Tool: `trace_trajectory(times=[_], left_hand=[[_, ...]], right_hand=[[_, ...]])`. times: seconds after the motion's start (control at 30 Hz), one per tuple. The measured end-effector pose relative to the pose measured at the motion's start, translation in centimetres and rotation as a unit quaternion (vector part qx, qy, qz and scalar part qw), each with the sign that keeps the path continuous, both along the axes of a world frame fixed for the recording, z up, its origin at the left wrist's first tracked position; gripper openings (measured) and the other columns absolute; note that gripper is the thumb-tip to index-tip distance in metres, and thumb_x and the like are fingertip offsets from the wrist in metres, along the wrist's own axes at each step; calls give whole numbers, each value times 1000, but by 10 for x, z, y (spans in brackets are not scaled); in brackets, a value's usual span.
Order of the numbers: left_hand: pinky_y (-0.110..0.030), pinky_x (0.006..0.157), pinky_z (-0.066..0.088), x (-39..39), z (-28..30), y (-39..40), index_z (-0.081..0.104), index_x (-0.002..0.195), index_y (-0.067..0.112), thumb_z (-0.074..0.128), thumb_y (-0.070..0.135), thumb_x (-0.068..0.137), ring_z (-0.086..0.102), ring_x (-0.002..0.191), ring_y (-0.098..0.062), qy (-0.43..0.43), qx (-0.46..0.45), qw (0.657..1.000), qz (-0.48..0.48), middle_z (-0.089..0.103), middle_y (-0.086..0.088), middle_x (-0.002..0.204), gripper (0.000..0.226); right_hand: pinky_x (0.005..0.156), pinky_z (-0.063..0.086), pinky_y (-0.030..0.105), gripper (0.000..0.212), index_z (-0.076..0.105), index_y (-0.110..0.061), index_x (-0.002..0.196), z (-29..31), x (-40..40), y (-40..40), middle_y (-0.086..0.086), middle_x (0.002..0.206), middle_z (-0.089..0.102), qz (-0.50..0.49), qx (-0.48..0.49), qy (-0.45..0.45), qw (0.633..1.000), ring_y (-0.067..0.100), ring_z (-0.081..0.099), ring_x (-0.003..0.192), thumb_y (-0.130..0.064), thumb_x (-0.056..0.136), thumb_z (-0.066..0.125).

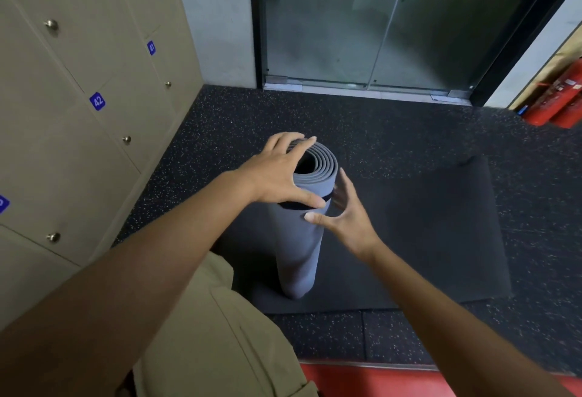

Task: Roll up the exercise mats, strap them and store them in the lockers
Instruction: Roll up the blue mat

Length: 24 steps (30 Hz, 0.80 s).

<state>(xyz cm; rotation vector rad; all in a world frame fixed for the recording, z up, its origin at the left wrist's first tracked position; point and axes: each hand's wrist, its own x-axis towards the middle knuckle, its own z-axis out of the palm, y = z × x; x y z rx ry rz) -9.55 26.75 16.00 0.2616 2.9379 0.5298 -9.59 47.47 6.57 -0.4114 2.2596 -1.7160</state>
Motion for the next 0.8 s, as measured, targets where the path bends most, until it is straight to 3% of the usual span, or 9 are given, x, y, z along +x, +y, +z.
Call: trace_trajectory(times=[0.1, 0.27, 0.43, 0.6, 0.73, 0.8], left_hand=[[-57, 109, 42, 1, 4, -6, 9, 159, 41, 81, 79, 55, 16, 145, -26, -7, -34, 999, 20, 10, 12, 156, 132], [-53, 99, 48, 2, 9, -15, 22, 153, 52, 83, 72, 58, 34, 134, -28, 35, -33, 997, 54, 22, 6, 148, 114], [-54, 104, 46, 5, 19, -49, 31, 152, 50, 83, 74, 58, 36, 134, -28, 50, 27, 988, 145, 28, 5, 143, 110], [-49, 115, 38, 15, 53, -106, 35, 152, 50, 73, 87, 46, 42, 134, -27, 90, 47, 972, 211, 32, 5, 139, 119], [-50, 115, 37, 37, 79, -161, 35, 152, 49, 70, 90, 44, 39, 137, -31, 110, 24, 954, 278, 31, 0, 142, 121], [-52, 114, 39, 51, 85, -188, 36, 150, 50, 75, 87, 47, 38, 137, -33, 121, 16, 940, 317, 31, -2, 143, 117]], right_hand=[[119, 38, 42, 120, 25, -34, 159, 2, -2, -8, -19, 153, 47, 16, 8, 19, 1000, 2, 43, 142, -47, 63, 97], [115, 42, 33, 102, 33, -31, 156, 11, -7, -14, -17, 147, 52, 23, 26, 39, 999, -3, 47, 135, -37, 72, 92], [103, 52, 34, 93, 36, -32, 153, 16, -11, -19, -9, 142, 56, 29, 36, 48, 998, 7, 58, 124, -47, 76, 86], [77, 52, 16, 71, 45, -33, 145, 20, -14, -29, -14, 130, 62, 29, 41, 63, 997, -2, 67, 104, -38, 84, 81], [72, 50, 9, 58, 50, -31, 141, 27, -19, -50, -15, 124, 64, 39, 34, 70, 996, -6, 66, 96, -36, 89, 77], [75, 52, 13, 53, 52, -31, 139, 32, -21, -66, -16, 122, 65, 53, 30, 74, 995, -6, 66, 97, -35, 91, 75]])
